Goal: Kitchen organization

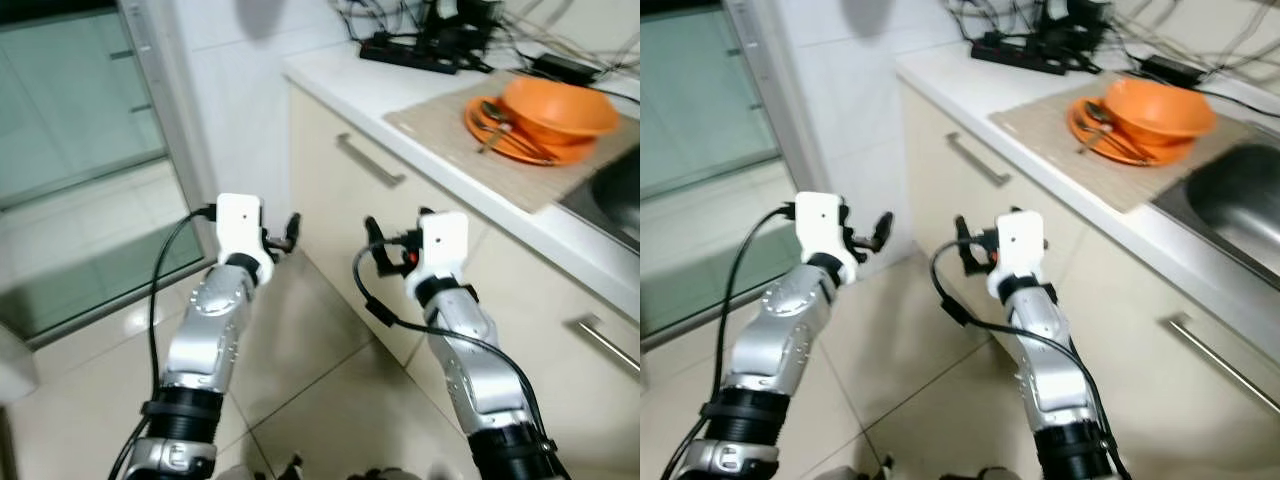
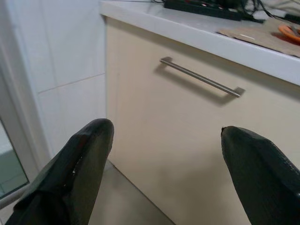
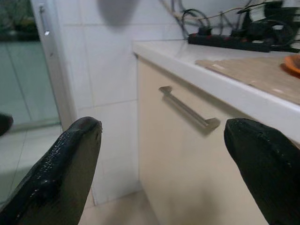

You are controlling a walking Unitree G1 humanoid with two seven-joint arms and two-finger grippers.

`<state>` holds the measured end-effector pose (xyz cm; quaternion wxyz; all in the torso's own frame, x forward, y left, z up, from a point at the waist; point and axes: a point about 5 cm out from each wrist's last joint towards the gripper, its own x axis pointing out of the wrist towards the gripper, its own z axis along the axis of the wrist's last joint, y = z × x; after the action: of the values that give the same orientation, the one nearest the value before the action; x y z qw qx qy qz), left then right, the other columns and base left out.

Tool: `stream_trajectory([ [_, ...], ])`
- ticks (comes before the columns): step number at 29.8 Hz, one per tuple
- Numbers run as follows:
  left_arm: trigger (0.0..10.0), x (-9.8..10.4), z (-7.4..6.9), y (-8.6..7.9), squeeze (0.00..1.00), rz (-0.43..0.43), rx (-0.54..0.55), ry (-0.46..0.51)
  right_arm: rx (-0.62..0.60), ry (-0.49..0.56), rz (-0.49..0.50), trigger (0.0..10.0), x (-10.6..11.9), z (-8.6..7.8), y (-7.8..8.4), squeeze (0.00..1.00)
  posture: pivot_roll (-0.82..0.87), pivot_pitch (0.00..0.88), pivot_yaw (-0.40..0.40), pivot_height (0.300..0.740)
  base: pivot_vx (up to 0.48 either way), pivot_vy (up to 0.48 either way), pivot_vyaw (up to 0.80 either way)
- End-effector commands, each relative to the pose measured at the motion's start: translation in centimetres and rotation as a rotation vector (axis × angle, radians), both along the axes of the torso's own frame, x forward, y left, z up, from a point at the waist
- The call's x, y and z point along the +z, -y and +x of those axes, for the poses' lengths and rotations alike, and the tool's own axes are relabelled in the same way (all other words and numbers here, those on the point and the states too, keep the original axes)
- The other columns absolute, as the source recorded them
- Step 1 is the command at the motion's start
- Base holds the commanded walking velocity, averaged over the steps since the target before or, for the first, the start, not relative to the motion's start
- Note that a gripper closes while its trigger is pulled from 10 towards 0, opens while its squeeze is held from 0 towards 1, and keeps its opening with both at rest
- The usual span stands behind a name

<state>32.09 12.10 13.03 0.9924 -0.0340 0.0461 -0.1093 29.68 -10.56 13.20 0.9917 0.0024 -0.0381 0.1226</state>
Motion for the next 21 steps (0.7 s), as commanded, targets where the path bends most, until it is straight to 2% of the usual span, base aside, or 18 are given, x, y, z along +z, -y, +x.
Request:
stream_trajectory([
  [1, 10.0, 0.2, 0.2, 0.3, 0.00, 0.003, -0.007, -0.006, -0.008, -0.013, 0.005, 10.0, -0.1, 0.1, 0.3, 0.00, -0.01, 0.000, 0.007, 0.740, 0.000, 0.000, -0.69],
  [8, 10.0, -0.7, -0.2, -0.3, 0.00, 0.029, -0.021, -0.044, 0.006, -0.039, 0.008, 10.0, -0.8, -0.4, 0.3, 0.00, -0.01, 0.000, 0.009, 0.740, 0.000, 0.000, -0.69],
  [11, 10.0, -0.3, 0.0, -0.3, 0.00, 0.063, -0.048, -0.020, 0.008, -0.051, 0.006, 10.0, -1.2, -0.7, 0.3, 0.00, -0.01, 0.000, 0.012, 0.740, 0.000, 0.000, -0.70],
  [19, 10.0, -0.2, 0.0, 0.1, 0.00, 0.082, -0.090, -0.007, 0.008, -0.059, 0.005, 10.0, -1.5, -0.9, 0.3, 0.00, -0.02, 0.000, 0.016, 0.740, 0.000, 0.000, -0.70],
  [21, 10.0, -0.2, -0.1, 0.3, 0.00, 0.085, -0.109, -0.001, 0.007, -0.061, 0.006, 10.0, -1.5, -1.1, 0.4, 0.00, -0.02, 0.000, 0.018, 0.740, 0.000, 0.420, -0.70],
])
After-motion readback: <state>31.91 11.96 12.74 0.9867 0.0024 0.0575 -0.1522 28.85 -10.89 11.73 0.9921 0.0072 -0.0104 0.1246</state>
